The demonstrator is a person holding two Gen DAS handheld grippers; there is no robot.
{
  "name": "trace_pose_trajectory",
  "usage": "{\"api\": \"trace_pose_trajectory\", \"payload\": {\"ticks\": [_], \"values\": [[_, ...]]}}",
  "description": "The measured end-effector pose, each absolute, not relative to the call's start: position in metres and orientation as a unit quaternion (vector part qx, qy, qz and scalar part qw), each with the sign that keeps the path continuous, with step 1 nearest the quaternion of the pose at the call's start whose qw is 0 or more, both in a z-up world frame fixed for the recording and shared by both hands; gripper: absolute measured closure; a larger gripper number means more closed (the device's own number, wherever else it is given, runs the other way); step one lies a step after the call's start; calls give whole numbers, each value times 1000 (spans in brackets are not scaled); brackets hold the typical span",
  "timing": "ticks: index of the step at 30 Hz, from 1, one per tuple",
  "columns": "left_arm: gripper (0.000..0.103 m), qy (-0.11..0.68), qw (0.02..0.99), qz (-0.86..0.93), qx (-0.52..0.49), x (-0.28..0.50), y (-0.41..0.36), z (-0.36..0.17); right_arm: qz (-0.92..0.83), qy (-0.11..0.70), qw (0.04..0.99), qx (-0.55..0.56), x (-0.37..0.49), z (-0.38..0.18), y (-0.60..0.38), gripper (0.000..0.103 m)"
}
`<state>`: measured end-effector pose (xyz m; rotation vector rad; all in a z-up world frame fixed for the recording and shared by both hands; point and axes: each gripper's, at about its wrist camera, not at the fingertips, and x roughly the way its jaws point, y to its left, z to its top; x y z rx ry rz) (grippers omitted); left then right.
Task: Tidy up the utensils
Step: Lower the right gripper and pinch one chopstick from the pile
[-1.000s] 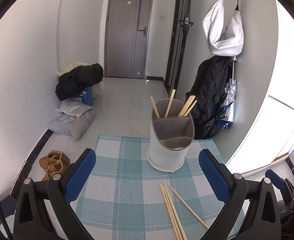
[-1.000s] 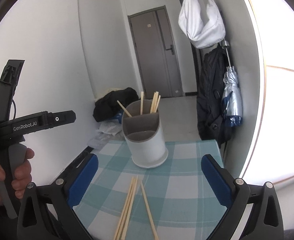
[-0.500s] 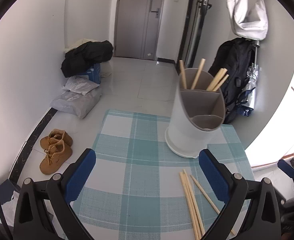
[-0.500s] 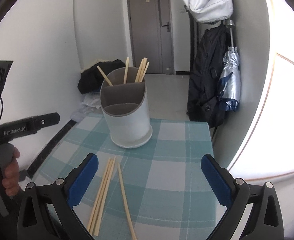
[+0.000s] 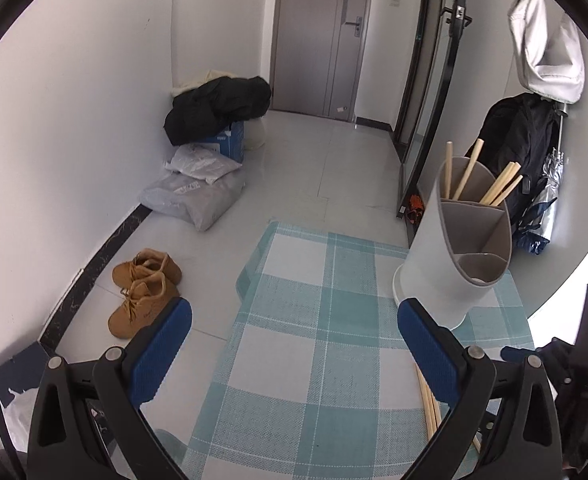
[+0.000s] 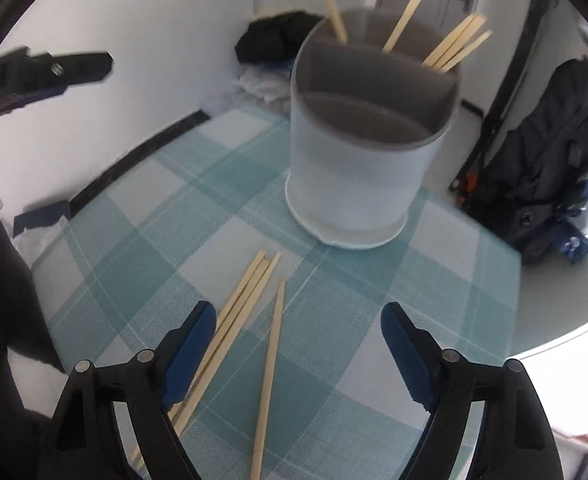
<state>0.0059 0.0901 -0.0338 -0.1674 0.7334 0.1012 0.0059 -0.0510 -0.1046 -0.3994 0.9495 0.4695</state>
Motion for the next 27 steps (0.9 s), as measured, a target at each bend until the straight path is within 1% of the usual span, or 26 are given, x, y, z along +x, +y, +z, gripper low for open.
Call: {"api": "trace_pose_trajectory", "payload": {"ticks": [1, 3, 4, 5, 6, 8, 10, 12, 14, 15, 17, 18, 20, 25, 27], "values": [[3, 362, 927, 51, -87, 7, 94, -35, 219, 456, 840, -197, 9, -109, -49, 23], [3, 366, 924, 54, -93, 7, 98, -37, 210, 476, 828, -210, 18, -121, -44, 32], [3, 369, 923, 55, -96, 8, 100, -38, 209, 485, 823, -210, 22, -126, -43, 43], [3, 370, 922, 56, -97, 8, 101, -39, 206, 492, 820, -209, 25, -129, -42, 48], [3, 372, 921, 56, -98, 9, 102, -39, 208, 500, 815, -207, 27, -132, -41, 48], [3, 375, 920, 57, -100, 11, 104, -42, 222, 507, 806, -209, 28, -134, -39, 56], [3, 378, 919, 57, -101, 13, 106, -43, 220, 503, 805, -225, 27, -136, -34, 57], [3, 379, 918, 59, -101, 14, 107, -44, 224, 506, 802, -225, 27, -137, -31, 62], [3, 380, 917, 59, -103, 15, 107, -44, 226, 506, 801, -225, 25, -137, -29, 75], [3, 382, 917, 59, -103, 15, 107, -44, 230, 505, 800, -228, 23, -137, -26, 78], [3, 386, 915, 58, -105, 17, 107, -45, 238, 503, 797, -234, 19, -138, -21, 96], [3, 389, 913, 56, -106, 17, 106, -46, 241, 502, 796, -236, 16, -139, -18, 98], [3, 396, 911, 51, -106, 17, 105, -48, 241, 500, 800, -230, 13, -139, -18, 99], [3, 412, 905, 30, -104, 17, 94, -57, 233, 493, 824, -152, 16, -127, -42, 99], [3, 430, 897, 5, -107, 18, 86, -64, 225, 478, 843, -97, 15, -115, -61, 99]]}}
